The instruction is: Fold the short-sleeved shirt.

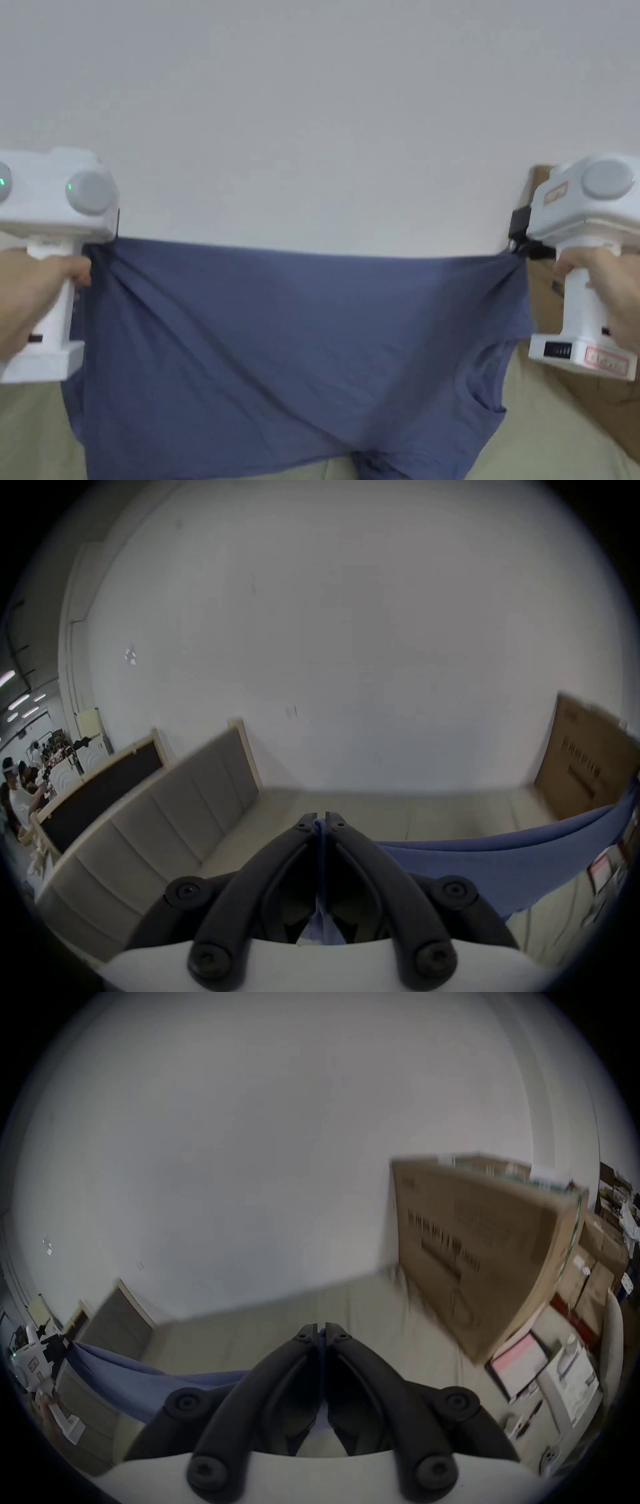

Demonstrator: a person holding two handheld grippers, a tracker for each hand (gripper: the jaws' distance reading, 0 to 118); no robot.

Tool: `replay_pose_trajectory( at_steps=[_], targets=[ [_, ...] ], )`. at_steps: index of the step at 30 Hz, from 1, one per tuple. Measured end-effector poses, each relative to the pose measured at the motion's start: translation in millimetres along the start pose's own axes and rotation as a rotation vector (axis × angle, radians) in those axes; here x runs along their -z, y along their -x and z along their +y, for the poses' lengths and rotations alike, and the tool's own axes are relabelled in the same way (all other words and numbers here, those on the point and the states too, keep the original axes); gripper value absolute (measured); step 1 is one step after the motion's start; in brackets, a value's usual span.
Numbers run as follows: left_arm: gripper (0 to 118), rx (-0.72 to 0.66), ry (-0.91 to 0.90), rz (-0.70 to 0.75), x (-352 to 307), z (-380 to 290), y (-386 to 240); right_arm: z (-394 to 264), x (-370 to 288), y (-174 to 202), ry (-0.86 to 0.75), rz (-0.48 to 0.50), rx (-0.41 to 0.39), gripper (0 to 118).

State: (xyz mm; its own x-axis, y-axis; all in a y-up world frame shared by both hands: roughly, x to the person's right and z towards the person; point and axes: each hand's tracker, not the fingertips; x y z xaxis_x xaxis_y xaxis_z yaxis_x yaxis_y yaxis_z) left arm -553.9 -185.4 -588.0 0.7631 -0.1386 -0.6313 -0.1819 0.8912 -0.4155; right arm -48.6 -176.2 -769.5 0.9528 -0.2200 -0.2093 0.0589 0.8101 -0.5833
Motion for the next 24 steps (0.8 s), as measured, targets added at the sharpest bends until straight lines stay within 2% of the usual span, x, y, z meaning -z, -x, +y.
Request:
replay_pose_trajectory(
  at_steps=[3,6,7,12,15,17,22,24],
  targets=[
    [3,0.009,0.141,-0.009,43.3,-79.9,-24.9,-74.8,62.7,-21.4,0.160,-0.038,-0.009,3],
    [3,0.064,0.302,0.006,88.9,-158.0,-41.8,-148.6,107.2,-45.5,0.305,-0.083,0.024,3],
    [3,0.068,0.341,0.004,82.1,-183.0,-51.0,-167.0,115.4,-51.9,0.339,-0.095,0.044,3],
    [3,0.067,0.475,-0.007,89.4,-258.5,-47.0,-230.9,139.4,-81.7,0.455,-0.116,0.021,3],
    [3,0.078,0.481,-0.009,73.5,-274.2,-34.6,-242.4,128.3,-90.0,0.471,-0.098,0.023,3],
    [3,0.074,0.472,-0.024,51.1,-280.5,-23.2,-250.0,105.0,-90.4,0.458,-0.087,-0.006,3],
    [3,0.043,0.431,-0.050,-24.3,-296.5,4.0,-272.5,36.5,-92.9,0.436,-0.047,-0.015,3],
    [3,0.129,0.415,-0.043,-54.4,-309.7,17.1,-288.8,-1.7,-89.6,0.436,-0.044,-0.058,3]
  ],
)
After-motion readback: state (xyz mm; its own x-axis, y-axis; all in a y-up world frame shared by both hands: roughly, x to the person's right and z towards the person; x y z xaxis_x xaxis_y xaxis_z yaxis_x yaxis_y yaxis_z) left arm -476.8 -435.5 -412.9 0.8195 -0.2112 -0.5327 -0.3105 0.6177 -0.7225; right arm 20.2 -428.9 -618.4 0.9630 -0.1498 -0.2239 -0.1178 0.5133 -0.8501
